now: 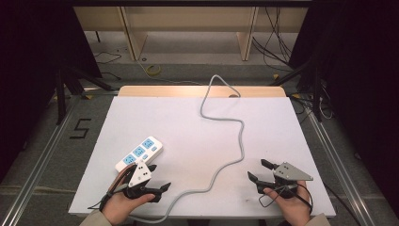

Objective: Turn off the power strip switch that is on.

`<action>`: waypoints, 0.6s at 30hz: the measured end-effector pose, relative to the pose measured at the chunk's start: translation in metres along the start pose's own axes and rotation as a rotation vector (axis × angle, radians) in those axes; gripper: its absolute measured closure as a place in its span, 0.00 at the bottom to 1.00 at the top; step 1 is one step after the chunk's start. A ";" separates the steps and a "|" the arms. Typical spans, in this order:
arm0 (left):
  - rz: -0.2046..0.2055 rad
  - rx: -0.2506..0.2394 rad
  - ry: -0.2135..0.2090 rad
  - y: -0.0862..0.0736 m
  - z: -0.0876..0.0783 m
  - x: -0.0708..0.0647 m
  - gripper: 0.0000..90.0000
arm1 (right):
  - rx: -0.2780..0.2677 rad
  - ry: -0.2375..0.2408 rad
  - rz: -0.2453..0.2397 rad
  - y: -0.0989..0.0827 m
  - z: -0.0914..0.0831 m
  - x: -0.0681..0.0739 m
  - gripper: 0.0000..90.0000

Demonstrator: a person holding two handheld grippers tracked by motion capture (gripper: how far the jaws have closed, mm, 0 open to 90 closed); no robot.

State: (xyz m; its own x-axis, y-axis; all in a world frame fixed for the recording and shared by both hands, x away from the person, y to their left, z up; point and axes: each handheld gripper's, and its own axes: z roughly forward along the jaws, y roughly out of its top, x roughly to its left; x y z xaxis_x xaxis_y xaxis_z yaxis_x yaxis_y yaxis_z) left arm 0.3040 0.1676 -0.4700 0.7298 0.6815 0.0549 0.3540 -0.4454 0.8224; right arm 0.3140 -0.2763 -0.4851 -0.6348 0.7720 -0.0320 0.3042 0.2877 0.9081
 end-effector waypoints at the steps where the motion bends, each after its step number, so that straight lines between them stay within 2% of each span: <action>1: -0.001 0.001 0.000 0.000 0.000 0.000 0.24 | 0.001 0.001 -0.001 0.000 0.000 0.000 0.34; 6: 0.003 0.000 0.002 0.001 -0.001 0.000 0.25 | 0.003 -0.001 -0.001 0.000 -0.001 0.001 0.34; 8: -0.001 0.002 -0.007 0.003 -0.001 -0.002 0.29 | 0.003 -0.003 -0.001 0.000 -0.001 0.001 0.34; 11: 0.016 0.002 -0.020 0.007 -0.002 -0.005 0.34 | 0.003 -0.001 -0.001 0.000 -0.001 0.001 0.34; 14: 0.026 0.005 -0.005 0.009 -0.002 -0.006 0.47 | 0.006 -0.003 -0.003 0.000 0.000 0.001 0.34; 18: 0.049 0.000 -0.011 0.011 -0.003 -0.006 0.76 | 0.005 -0.003 -0.003 0.000 0.000 0.001 0.34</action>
State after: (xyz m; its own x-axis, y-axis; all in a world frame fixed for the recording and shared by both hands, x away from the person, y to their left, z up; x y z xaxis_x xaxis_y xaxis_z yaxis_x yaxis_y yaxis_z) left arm 0.3014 0.1602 -0.4594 0.7523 0.6527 0.0889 0.3181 -0.4781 0.8187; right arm 0.3131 -0.2758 -0.4849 -0.6339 0.7726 -0.0357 0.3062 0.2931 0.9057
